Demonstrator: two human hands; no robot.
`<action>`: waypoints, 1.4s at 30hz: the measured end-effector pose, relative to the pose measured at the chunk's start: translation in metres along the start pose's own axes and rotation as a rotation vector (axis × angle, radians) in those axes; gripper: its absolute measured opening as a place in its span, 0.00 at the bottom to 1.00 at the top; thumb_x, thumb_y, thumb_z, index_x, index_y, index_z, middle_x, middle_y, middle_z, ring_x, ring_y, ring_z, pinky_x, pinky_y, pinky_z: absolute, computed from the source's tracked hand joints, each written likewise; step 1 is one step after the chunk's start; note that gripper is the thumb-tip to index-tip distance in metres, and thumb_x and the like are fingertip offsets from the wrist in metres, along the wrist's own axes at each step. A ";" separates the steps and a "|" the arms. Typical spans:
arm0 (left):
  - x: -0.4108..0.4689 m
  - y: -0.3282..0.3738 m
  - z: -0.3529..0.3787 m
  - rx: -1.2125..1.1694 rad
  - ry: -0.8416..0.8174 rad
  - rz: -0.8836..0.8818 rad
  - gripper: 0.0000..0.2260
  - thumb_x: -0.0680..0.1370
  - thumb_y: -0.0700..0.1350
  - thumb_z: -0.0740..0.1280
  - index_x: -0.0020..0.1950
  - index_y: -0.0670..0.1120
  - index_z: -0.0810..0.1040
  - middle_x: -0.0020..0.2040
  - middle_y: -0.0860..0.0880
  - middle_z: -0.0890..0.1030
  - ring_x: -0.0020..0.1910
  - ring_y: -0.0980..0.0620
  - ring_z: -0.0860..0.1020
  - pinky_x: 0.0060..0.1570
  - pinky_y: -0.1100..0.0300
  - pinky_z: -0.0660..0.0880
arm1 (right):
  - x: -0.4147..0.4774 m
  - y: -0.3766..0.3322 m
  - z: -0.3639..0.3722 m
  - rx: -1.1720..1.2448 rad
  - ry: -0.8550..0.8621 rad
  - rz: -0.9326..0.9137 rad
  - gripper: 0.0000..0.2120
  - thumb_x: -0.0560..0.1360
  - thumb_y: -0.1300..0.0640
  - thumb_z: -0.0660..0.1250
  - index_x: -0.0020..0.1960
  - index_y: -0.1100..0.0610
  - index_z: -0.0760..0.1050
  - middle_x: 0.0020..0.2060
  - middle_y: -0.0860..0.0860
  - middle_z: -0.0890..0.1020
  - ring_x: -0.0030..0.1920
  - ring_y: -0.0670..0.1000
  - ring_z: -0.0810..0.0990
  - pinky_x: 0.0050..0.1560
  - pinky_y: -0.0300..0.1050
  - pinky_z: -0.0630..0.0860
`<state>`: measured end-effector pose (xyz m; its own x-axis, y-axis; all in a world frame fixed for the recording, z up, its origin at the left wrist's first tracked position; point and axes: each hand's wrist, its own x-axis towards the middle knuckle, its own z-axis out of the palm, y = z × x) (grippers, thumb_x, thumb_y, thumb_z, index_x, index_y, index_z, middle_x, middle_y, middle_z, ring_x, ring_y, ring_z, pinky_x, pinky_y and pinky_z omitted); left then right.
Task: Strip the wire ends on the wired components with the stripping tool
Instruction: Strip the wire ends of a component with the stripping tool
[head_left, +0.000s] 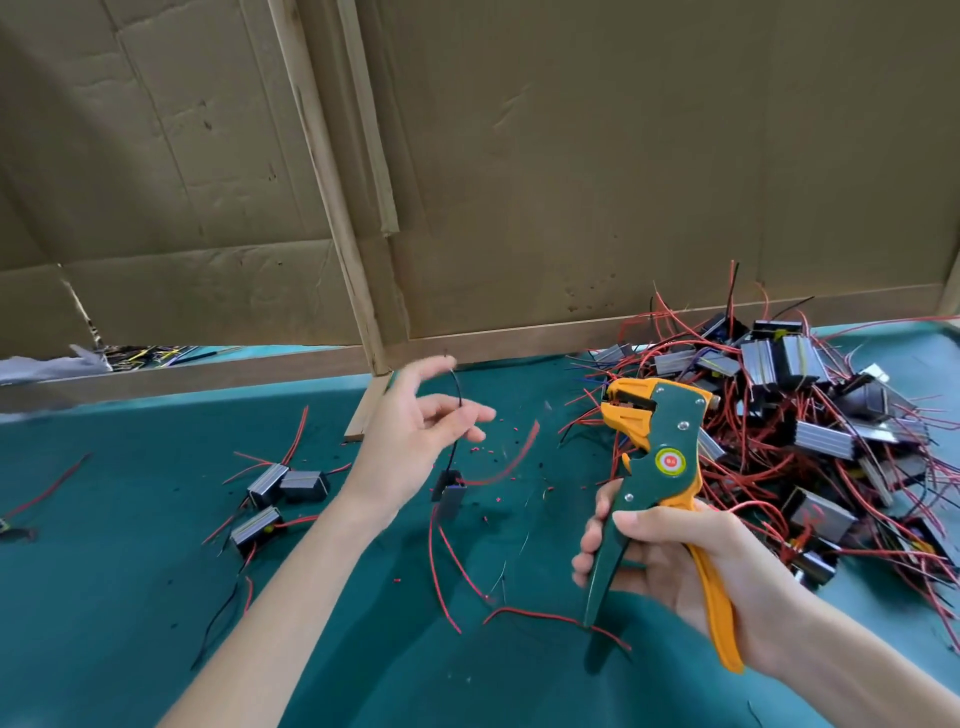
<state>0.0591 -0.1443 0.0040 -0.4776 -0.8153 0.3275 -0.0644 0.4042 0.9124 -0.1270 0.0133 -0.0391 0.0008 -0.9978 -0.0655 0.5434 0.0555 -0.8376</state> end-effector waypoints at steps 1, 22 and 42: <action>-0.001 -0.001 0.002 0.085 -0.032 0.005 0.11 0.78 0.36 0.66 0.57 0.49 0.74 0.41 0.51 0.85 0.37 0.55 0.82 0.45 0.68 0.74 | 0.000 0.001 0.000 -0.011 -0.001 0.004 0.13 0.60 0.62 0.75 0.43 0.63 0.80 0.39 0.65 0.79 0.41 0.65 0.81 0.45 0.58 0.80; -0.021 -0.013 0.035 0.490 -0.349 0.060 0.02 0.72 0.47 0.74 0.43 0.52 0.83 0.36 0.59 0.83 0.37 0.65 0.77 0.40 0.74 0.67 | 0.002 0.000 -0.002 -0.023 0.048 0.035 0.11 0.60 0.62 0.73 0.42 0.63 0.81 0.39 0.65 0.80 0.40 0.66 0.82 0.44 0.58 0.80; -0.021 0.021 0.035 -0.121 -0.121 0.086 0.07 0.75 0.41 0.71 0.40 0.52 0.83 0.36 0.57 0.81 0.36 0.61 0.75 0.39 0.71 0.71 | -0.010 -0.009 0.011 -0.140 -0.135 0.092 0.11 0.60 0.62 0.73 0.42 0.64 0.79 0.37 0.67 0.78 0.38 0.66 0.80 0.43 0.58 0.80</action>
<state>0.0371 -0.1038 0.0073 -0.5794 -0.7210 0.3802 0.0836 0.4114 0.9076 -0.1228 0.0219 -0.0246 0.1623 -0.9835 -0.0802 0.4141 0.1416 -0.8991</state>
